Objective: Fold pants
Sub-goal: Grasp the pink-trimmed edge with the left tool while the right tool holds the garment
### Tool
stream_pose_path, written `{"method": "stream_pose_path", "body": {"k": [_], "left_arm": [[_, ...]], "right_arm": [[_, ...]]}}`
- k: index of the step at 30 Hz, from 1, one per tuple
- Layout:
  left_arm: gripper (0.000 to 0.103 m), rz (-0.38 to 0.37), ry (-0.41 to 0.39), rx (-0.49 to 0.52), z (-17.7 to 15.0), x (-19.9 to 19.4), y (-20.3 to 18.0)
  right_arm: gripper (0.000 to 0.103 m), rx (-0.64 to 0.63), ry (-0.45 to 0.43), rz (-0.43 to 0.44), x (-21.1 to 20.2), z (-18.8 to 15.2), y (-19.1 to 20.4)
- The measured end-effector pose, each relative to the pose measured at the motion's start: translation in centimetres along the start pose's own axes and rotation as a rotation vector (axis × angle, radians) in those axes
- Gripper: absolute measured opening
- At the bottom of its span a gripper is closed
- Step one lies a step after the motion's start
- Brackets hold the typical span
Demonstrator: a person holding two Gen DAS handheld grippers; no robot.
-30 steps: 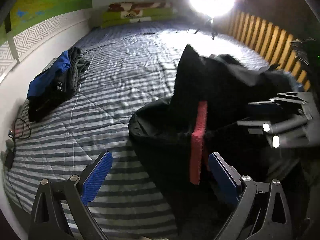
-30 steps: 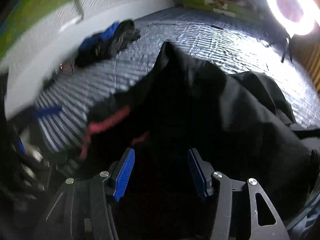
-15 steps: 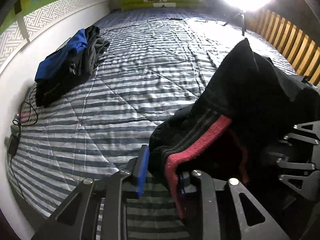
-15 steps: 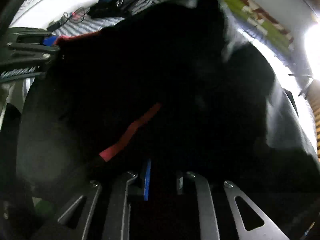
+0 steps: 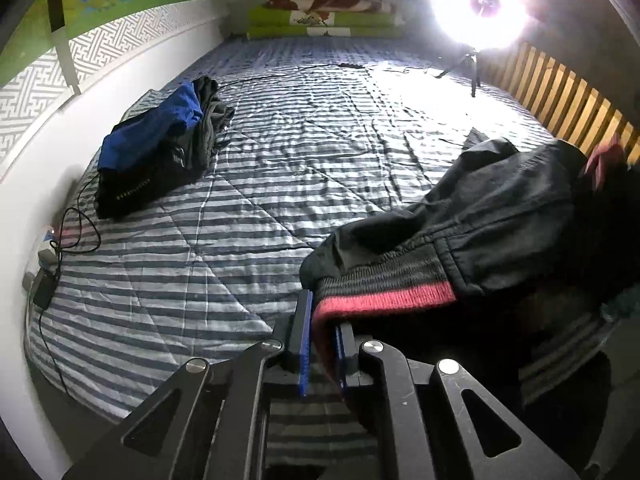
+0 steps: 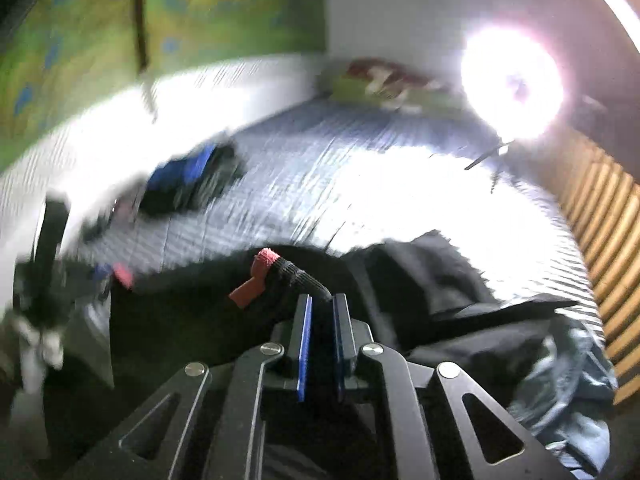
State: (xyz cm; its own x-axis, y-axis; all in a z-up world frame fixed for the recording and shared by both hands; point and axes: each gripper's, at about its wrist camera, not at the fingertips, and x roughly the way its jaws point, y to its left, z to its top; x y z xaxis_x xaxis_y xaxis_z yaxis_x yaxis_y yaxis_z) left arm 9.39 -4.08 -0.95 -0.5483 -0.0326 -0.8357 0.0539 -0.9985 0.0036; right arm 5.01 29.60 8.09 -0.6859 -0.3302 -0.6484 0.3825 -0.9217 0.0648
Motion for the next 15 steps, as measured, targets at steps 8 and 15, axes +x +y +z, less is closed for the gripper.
{"method": "stream_pose_path", "body": {"k": [8, 15], "left_arm": [[0.010, 0.026, 0.080, 0.058, 2.8, 1.7, -1.4], [0.041, -0.066, 0.184, -0.001, 9.6, 9.9, -3.7]], "right_arm": [[0.008, 0.278, -0.084, 0.000, -0.2, 3.0, -7.8], [0.000, 0.414, 0.090, -0.218, 6.7, -1.8, -16.0]]}}
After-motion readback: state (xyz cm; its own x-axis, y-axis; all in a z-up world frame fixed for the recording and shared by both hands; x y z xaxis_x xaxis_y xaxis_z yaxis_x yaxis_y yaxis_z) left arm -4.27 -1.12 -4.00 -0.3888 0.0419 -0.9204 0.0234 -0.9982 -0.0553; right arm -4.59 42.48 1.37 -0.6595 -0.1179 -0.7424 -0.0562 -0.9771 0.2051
